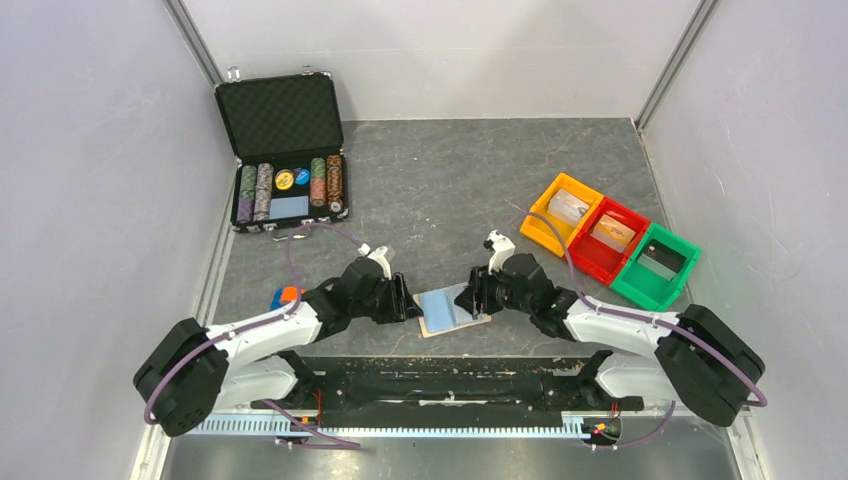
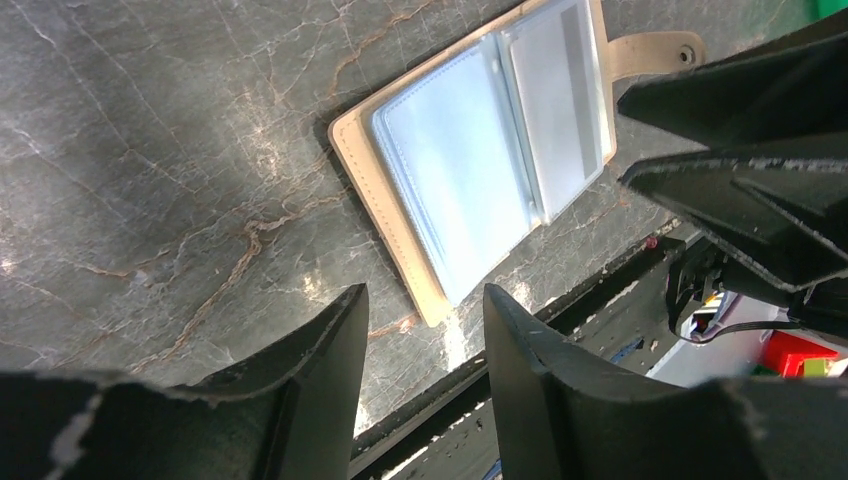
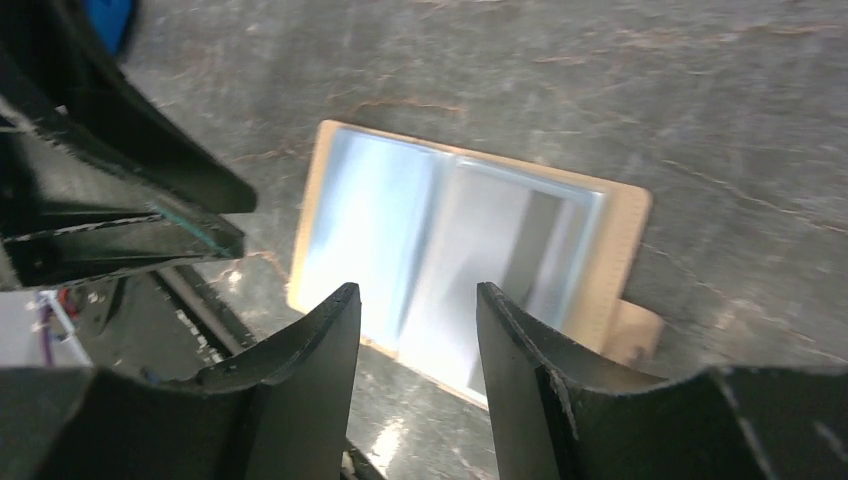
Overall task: Take the credit cards out of the card holder
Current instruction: Remove the credit card from the card holder.
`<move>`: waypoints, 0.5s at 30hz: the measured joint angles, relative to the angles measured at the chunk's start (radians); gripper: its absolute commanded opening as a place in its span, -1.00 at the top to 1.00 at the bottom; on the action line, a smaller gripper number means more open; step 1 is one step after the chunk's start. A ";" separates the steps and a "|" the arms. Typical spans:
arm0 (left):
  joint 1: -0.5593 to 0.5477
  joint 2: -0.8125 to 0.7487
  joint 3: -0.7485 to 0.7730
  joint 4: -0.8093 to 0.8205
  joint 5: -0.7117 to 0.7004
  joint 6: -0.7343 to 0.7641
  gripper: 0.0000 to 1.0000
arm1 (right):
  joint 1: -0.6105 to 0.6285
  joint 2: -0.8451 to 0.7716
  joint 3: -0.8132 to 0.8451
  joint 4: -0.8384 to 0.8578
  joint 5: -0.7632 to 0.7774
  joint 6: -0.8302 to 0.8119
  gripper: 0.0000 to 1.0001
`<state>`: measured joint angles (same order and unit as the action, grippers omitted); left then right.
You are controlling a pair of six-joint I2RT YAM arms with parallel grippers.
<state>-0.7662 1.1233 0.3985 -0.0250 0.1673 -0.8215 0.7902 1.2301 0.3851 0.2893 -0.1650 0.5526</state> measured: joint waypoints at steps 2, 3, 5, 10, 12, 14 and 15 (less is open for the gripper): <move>0.000 0.009 0.003 0.001 0.001 0.000 0.00 | -0.014 -0.015 0.000 -0.032 0.031 -0.014 0.03; 0.000 0.015 0.005 0.001 0.001 0.000 0.00 | -0.019 -0.021 0.000 -0.046 0.043 -0.021 0.03; 0.000 0.031 0.012 0.002 0.003 0.000 0.01 | -0.027 -0.026 0.000 -0.064 0.058 -0.028 0.03; 0.000 0.080 0.038 0.014 0.018 0.001 0.01 | -0.036 -0.023 0.000 -0.092 0.077 -0.034 0.04; 0.000 0.103 0.043 0.027 0.019 0.001 0.02 | -0.036 -0.017 0.000 -0.092 0.079 -0.038 0.05; 0.000 0.124 0.043 0.035 0.019 0.001 0.03 | -0.036 -0.009 0.000 -0.092 0.081 -0.040 0.06; 0.000 0.133 0.043 0.039 0.019 0.002 0.04 | -0.036 -0.003 0.000 -0.092 0.081 -0.041 0.06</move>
<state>-0.7662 1.2560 0.4412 0.0143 0.1867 -0.8200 0.7540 1.2266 0.3851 0.1970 -0.0841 0.5114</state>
